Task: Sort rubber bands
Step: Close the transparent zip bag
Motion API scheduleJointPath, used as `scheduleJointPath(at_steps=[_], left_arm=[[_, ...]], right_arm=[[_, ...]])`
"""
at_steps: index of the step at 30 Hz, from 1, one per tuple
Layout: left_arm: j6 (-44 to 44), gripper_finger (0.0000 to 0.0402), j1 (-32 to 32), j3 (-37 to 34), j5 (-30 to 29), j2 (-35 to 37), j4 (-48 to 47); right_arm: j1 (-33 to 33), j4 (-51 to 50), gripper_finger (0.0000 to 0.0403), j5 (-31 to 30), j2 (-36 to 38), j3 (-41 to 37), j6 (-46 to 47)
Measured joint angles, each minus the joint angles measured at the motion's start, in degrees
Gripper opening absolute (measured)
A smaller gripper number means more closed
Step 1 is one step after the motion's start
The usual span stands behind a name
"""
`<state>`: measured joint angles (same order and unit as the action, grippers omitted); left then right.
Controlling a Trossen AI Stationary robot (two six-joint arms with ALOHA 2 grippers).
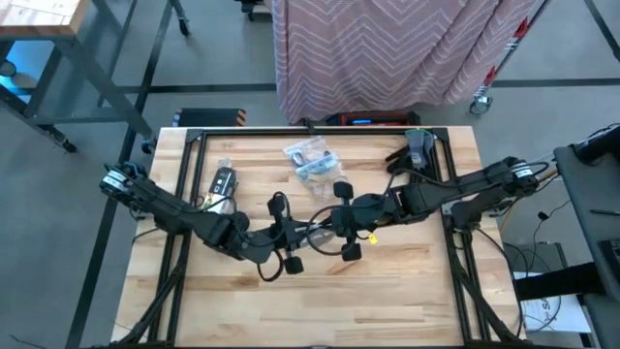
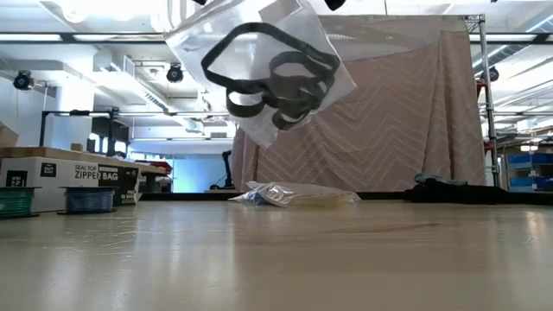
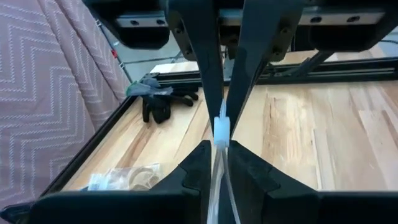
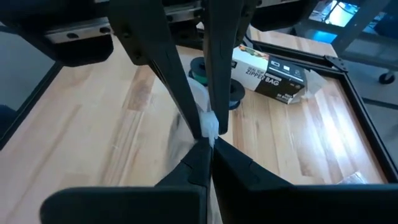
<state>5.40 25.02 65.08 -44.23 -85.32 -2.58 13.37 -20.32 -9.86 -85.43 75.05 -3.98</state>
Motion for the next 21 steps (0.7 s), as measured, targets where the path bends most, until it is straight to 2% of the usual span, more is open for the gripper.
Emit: scheduleJointPath(at_steps=[6, 11, 21], left_arm=[[2.78, 0.0038, 0.00, 0.00, 0.34, 0.00, -2.91], [3.13, 0.0037, 0.11, 0.00, 4.41, 0.12, -5.11], [3.10, 0.0037, 0.17, 0.00, 4.76, 0.29, -5.22]], right_arm=[[0.13, -0.24, 0.0000, 0.01, 0.00, 0.00, 0.36], [0.13, -0.41, 0.0000, 0.05, 0.00, 0.00, 0.36], [0.13, -0.44, 0.0000, 0.03, 0.00, 0.00, 0.49]])
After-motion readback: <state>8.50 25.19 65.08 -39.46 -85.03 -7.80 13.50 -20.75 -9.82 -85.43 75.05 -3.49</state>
